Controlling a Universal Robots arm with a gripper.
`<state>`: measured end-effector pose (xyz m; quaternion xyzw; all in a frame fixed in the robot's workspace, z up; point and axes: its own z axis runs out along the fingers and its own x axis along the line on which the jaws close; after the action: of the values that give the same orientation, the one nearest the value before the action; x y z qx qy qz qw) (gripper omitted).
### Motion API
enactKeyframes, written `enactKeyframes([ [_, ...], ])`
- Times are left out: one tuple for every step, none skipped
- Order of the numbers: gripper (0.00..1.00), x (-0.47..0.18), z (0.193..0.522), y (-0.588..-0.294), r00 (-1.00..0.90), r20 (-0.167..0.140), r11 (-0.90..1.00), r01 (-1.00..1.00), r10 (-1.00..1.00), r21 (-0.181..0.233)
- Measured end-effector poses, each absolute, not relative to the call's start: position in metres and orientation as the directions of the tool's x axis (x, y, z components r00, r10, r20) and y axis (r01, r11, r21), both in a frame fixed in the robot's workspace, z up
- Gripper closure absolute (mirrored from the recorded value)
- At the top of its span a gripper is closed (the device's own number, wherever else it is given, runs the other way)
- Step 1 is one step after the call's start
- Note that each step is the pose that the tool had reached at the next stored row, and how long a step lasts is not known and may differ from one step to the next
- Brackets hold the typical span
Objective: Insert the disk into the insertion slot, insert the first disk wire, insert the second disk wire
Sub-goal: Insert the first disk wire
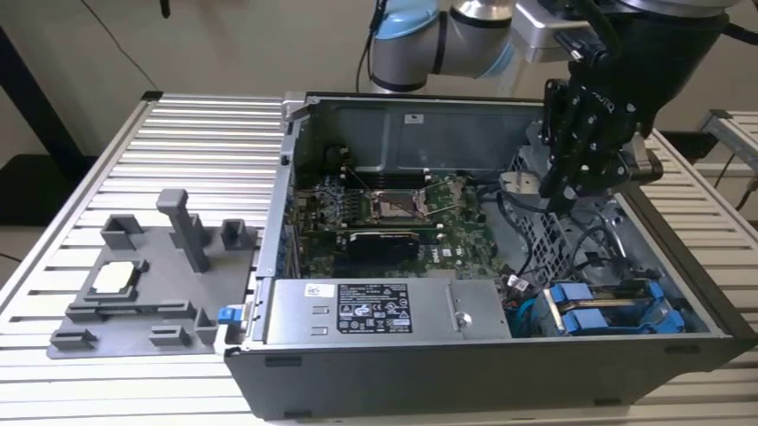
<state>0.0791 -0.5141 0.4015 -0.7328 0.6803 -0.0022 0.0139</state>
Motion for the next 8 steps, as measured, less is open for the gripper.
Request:
enactKeyframes([
  [0.73,0.079,0.401,-0.514,0.078,-0.002,-0.077,-0.997,-0.997,-0.023],
  [0.73,0.078,0.401,-0.513,0.081,0.011,-0.081,-0.996,-0.997,-0.023],
  [0.73,0.078,0.401,-0.513,0.084,0.024,-0.084,-0.996,-0.996,-0.023],
  [0.73,0.078,0.401,-0.511,0.086,0.032,-0.087,-0.996,-0.996,-0.028],
  [0.73,0.078,0.4,-0.508,0.088,0.035,-0.09,-0.995,-0.995,-0.035],
  [0.73,0.078,0.399,-0.506,0.091,0.038,-0.092,-0.995,-0.995,-0.042],
  [0.73,0.078,0.398,-0.503,0.094,0.04,-0.096,-0.994,-0.995,-0.049],
  [0.73,0.078,0.397,-0.5,0.097,0.042,-0.099,-0.994,-0.994,-0.055],
])
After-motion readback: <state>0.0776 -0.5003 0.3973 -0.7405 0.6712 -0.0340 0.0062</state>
